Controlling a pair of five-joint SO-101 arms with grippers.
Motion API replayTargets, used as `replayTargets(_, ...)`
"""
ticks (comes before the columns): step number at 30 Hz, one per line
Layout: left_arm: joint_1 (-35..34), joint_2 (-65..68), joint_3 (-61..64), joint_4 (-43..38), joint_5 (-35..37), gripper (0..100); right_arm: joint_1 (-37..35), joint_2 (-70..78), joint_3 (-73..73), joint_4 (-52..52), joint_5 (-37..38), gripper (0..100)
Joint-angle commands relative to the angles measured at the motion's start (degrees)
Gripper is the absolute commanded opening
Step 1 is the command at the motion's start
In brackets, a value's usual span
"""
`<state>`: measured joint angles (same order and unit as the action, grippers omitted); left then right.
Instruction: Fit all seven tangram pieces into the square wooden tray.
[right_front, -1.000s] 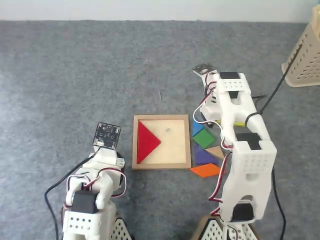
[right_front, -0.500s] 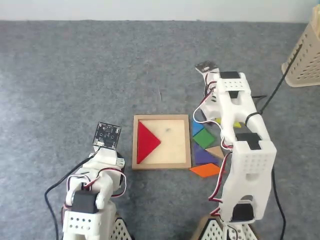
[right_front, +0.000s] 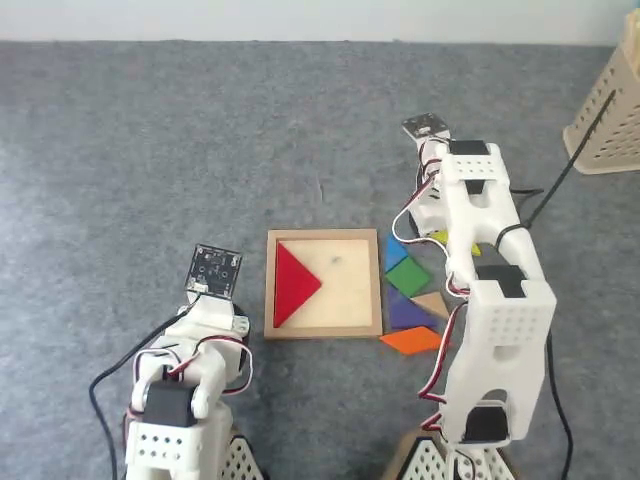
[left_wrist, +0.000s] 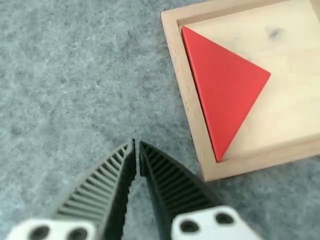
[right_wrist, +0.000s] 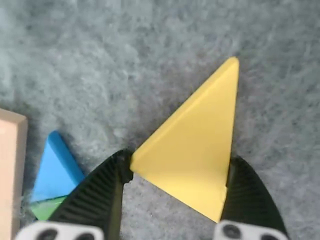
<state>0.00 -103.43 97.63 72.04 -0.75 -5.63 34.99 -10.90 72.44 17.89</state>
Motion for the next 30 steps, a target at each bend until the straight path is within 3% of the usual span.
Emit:
replayTargets(1,-0.26,-1.23,-1.10,0.35,0.35,1,1.54,-3.91,-2.20,2.24,-1.41,15.8)
replayTargets(16,-0.26,-1.23,-1.10,0.35,0.35,1,-0.40,-16.31,0.00,9.10,-1.32,15.8)
replayTargets(25,-0.26,-1.23,-1.10,0.35,0.35,1,-19.65,-32.04,19.25,1.10,-0.70,15.8)
replayTargets(30,-0.26,-1.23,-1.10,0.35,0.35,1,-29.23,-33.80,24.44,-3.38,5.10,15.8)
